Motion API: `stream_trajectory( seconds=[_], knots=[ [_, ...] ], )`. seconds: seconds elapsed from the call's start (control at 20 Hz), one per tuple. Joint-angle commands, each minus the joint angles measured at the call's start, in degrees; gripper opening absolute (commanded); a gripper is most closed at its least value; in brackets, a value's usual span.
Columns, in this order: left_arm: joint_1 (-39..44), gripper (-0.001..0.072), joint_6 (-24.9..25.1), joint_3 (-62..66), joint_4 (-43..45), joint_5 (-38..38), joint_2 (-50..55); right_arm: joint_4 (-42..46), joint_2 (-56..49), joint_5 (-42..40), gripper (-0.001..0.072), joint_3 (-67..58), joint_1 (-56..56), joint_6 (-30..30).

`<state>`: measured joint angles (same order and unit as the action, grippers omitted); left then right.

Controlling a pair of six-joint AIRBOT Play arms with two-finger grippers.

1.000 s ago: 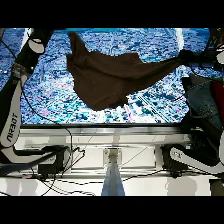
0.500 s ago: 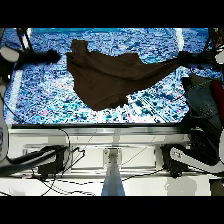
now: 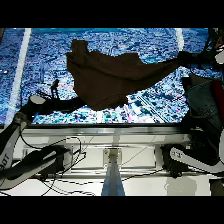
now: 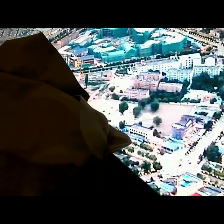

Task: Fold the clothes and pants, and hang the long-sleeved shirts on hangers.

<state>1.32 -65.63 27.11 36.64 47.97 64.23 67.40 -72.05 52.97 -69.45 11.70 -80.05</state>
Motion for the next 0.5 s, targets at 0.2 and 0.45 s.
stream_trajectory(
  seconds=[0.2, 0.45],
  knots=[
    [11.28, 0.0629, 2.25, 1.79, -9.90, -7.93, 9.73, -0.26, -0.04, 0.87, 0.0011, 0.00, 0.04, 0.00],
    [11.37, 0.0041, 5.60, 8.79, -9.70, -9.25, 11.63, -0.94, -0.02, 1.92, 0.0012, 0.00, 0.04, 0.00]
  ],
)
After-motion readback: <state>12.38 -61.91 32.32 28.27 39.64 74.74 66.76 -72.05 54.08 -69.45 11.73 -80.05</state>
